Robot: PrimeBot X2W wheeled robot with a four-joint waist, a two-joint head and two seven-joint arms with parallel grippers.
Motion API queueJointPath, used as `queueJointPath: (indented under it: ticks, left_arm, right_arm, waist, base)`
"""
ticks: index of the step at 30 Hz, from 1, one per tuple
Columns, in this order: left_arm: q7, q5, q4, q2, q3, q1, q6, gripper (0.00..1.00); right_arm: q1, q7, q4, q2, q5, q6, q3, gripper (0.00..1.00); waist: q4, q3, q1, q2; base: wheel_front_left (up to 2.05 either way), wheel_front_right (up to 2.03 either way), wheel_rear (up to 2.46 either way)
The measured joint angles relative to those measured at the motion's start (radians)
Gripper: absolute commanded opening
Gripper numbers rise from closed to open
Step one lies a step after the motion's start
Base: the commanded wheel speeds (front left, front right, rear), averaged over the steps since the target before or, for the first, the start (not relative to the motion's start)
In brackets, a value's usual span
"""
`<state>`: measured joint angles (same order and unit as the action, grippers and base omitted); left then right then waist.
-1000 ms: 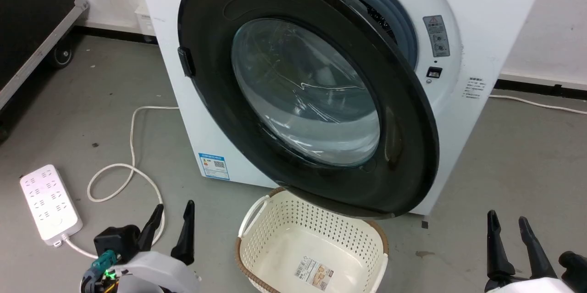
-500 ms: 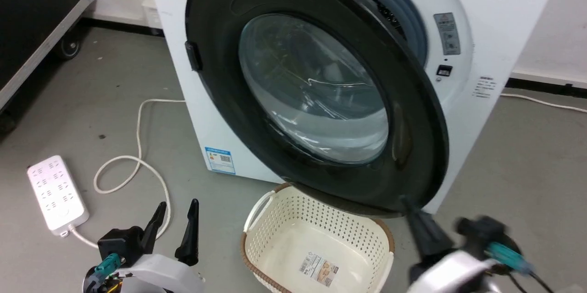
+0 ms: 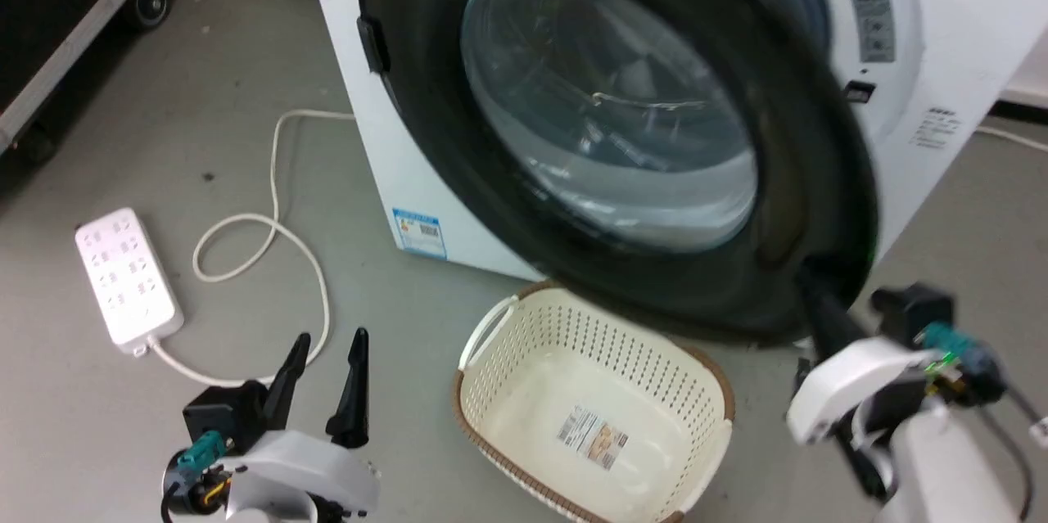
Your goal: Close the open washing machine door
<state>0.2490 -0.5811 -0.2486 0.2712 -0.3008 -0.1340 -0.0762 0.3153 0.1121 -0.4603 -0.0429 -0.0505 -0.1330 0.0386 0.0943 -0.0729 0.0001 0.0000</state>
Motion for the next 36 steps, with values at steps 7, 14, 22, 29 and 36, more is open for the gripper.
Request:
queueJointPath:
  ticks: [7, 14, 22, 29, 36]
  left_arm:
    - [0.005, 0.016, 0.011, -0.010, -0.003, -0.049, 0.006, 1.00]
    - [0.007, 0.026, 0.023, -0.033, 0.002, -0.098, 0.017, 1.00]
    - [0.007, 0.048, 0.024, -0.048, 0.030, -0.117, 0.035, 1.00]
    - [0.007, 0.092, 0.028, -0.054, 0.068, -0.112, 0.044, 1.00]
    - [0.007, 0.136, 0.030, -0.040, 0.109, -0.060, 0.044, 1.00]
  right_arm:
    - [0.150, 0.022, -0.050, -0.002, 0.100, 0.001, 0.184, 0.00]
    - [0.312, 0.053, -0.097, -0.002, 0.178, 0.001, 0.340, 0.00]
    - [0.432, 0.106, -0.147, -0.014, 0.227, 0.001, 0.462, 0.00]
    - [0.422, 0.141, -0.100, -0.009, 0.194, 0.001, 0.454, 0.00]
    - [0.171, 0.145, 0.148, -0.007, 0.037, 0.002, 0.321, 0.00]
  waist:
    - [0.028, -0.068, 0.0000, 0.0000]
    - [0.068, -0.153, 0.0001, 0.0000]
    - [0.094, -0.217, 0.0001, 0.0000]
    - [0.060, -0.174, 0.0000, 0.0000]
    - [-0.016, -0.073, -0.0004, 0.0000]
  base:
    - [0.00, 0.00, 0.00]
    - [0.00, 0.00, 0.00]
    - [0.00, 0.00, 0.00]
    - [0.00, 0.00, 0.00]
    - [0.00, 0.00, 0.00]
